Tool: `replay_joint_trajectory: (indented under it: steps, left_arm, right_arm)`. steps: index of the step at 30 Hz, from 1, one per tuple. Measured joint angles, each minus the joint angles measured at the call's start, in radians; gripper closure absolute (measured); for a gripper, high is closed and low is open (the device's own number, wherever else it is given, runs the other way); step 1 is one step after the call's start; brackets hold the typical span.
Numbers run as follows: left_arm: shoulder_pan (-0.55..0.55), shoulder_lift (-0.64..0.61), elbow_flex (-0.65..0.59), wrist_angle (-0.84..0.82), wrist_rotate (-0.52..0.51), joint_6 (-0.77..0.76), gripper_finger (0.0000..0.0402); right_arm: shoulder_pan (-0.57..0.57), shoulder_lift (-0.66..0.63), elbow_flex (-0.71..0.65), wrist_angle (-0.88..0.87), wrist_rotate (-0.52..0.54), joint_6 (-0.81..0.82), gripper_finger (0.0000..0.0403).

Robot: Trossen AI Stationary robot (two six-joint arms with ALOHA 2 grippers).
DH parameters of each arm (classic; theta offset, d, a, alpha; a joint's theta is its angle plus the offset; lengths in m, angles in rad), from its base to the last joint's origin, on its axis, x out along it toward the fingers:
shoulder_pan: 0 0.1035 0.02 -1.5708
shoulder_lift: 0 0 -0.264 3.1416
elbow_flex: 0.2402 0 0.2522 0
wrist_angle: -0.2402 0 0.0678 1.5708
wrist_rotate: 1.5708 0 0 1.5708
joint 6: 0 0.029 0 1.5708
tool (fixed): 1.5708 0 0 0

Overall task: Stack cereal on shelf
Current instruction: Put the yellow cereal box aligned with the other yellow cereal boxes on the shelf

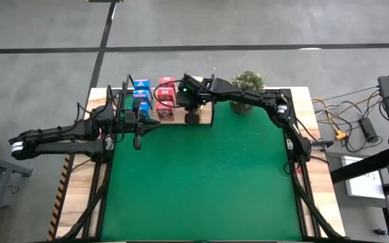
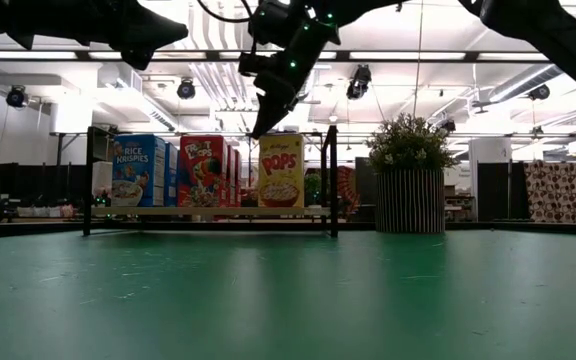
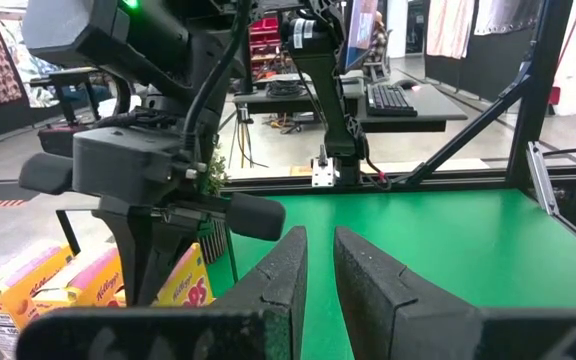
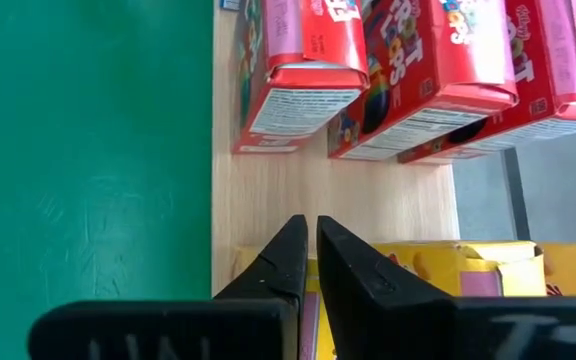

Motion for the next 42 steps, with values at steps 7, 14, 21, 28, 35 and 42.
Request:
replay_joint_trajectory:
  steps: [7, 14, 21, 28, 35, 42]
  left_arm:
    - [0.000, 0.000, 0.000, 0.000, 0.000, 0.000, 0.0365]
    - [0.000, 0.000, 0.000, 0.000, 0.000, 0.000, 0.0365]
    - [0.000, 0.000, 0.000, -0.001, 0.000, 0.000, 0.0365]
    - [0.000, 0.000, 0.000, 0.000, 0.000, 0.000, 0.0365]
    - [0.000, -0.001, 0.000, 0.000, 0.000, 0.000, 0.0365]
    - [0.000, -0.001, 0.000, 0.000, 0.000, 0.000, 0.0365]
  right_arm:
    - [0.003, -0.002, 0.015, -0.001, 0.001, -0.004, 0.0385]
    - [0.033, -0.002, 0.119, -0.109, -0.002, 0.058, 0.0385]
    - [0.046, -0.004, 0.180, -0.460, -0.081, 0.196, 0.0385]
    - [0.045, 0.000, 0.137, -0.506, 0.018, 0.248, 0.0385]
    - [0.030, 0.001, 0.106, -0.458, 0.105, 0.236, 0.0385]
    - [0.023, 0.002, 0.105, -0.441, 0.130, 0.221, 0.0385]
